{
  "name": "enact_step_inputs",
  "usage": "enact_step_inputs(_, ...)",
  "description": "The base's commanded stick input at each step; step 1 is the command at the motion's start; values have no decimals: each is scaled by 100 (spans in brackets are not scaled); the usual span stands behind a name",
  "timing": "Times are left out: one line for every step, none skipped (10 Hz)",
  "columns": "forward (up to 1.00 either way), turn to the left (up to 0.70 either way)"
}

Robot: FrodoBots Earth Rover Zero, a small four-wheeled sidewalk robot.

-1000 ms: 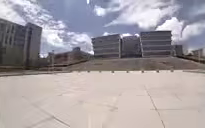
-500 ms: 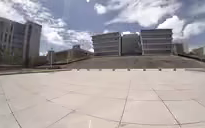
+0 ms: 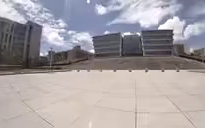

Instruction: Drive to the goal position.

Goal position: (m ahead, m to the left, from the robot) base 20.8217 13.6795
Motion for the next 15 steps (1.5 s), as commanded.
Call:
enact_step_inputs(100, 5)
enact_step_inputs(100, 5)
enact_step_inputs(100, 5)
enact_step_inputs(100, 5)
enact_step_inputs(100, 5)
enact_step_inputs(100, 5)
enact_step_inputs(100, 5)
enact_step_inputs(100, 5)
enact_step_inputs(100, 5)
enact_step_inputs(100, 5)
enact_step_inputs(100, 5)
enact_step_inputs(100, 5)
enact_step_inputs(100, 5)
enact_step_inputs(100, 5)
enact_step_inputs(100, 5)
